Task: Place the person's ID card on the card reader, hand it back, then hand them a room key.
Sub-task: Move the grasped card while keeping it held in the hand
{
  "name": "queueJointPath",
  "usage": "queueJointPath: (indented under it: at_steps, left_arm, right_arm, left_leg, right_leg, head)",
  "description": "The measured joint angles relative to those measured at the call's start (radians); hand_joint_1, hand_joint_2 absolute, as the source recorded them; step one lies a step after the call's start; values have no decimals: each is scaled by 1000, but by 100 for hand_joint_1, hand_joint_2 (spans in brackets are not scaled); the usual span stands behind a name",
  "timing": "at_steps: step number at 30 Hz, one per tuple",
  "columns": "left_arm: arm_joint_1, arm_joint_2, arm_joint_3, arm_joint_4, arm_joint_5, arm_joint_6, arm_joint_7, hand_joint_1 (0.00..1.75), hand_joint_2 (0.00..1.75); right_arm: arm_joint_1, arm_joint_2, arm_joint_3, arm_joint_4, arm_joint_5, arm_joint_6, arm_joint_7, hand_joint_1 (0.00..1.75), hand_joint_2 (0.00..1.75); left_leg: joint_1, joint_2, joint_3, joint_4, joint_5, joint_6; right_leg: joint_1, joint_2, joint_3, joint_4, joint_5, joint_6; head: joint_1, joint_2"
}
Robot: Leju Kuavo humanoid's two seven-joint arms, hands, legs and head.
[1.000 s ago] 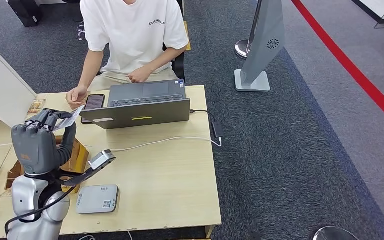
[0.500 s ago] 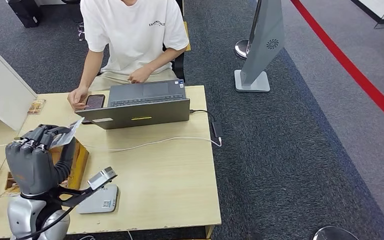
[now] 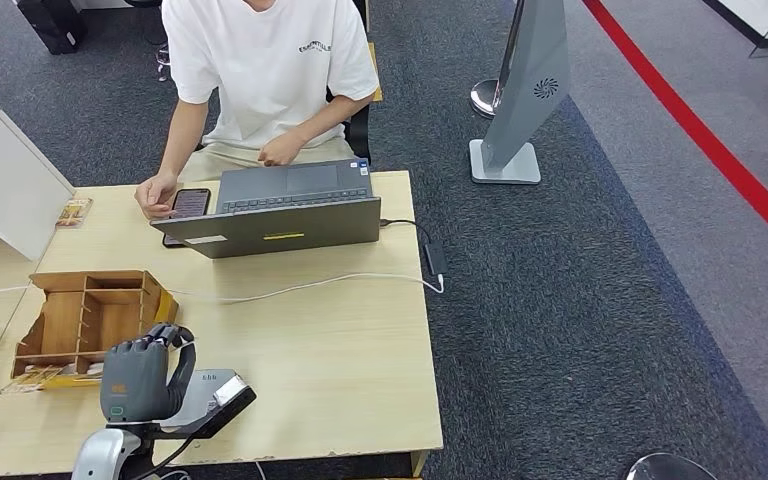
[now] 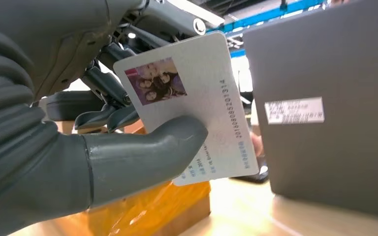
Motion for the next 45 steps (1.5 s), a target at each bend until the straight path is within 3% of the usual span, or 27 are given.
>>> queueJointPath:
  at_steps: [16,29,33,38,45]
  left_arm:
    - [47,-9,0,25,2,-41,-3,175,175]
    - [97,-7,-23,15,-9,-102,84,175,175]
    - [144,-11,-23,0,-18,-97,149,175,175]
    - [180,-17,-10,-12,-21,-108,148,175,175]
    - [185,-25,7,-19,-24,-67,116,175,175]
  right_arm:
    - [3,-1,-22,-4,-6,0,-10,0,0]
    - [5,-2,-47,-7,8,-2,0,0,0]
    - [28,34,-38,-42,68,-4,-5,0,0]
    - [54,84,-19,-101,82,3,13,0,0]
    - [59,94,-15,-130,95,17,16,0,0]
  left_leg:
    - [0,0,0,0,0,0]
    - [0,0,0,0,0,0]
    - [0,0,0,-1,0,0]
    - [0,-3,0,-2,-1,-1]
    - [0,-2,1,-2,-1,-1]
  right_leg:
    - [0,0,0,0,0,0]
    - [0,0,0,0,0,0]
    - [0,0,1,0,-1,0]
    - [0,-4,1,0,-3,0]
    - [0,-3,2,0,-2,-1]
  head:
    - [0,0]
    - [0,0]
    - [0,0]
    - [0,0]
    - [0,0]
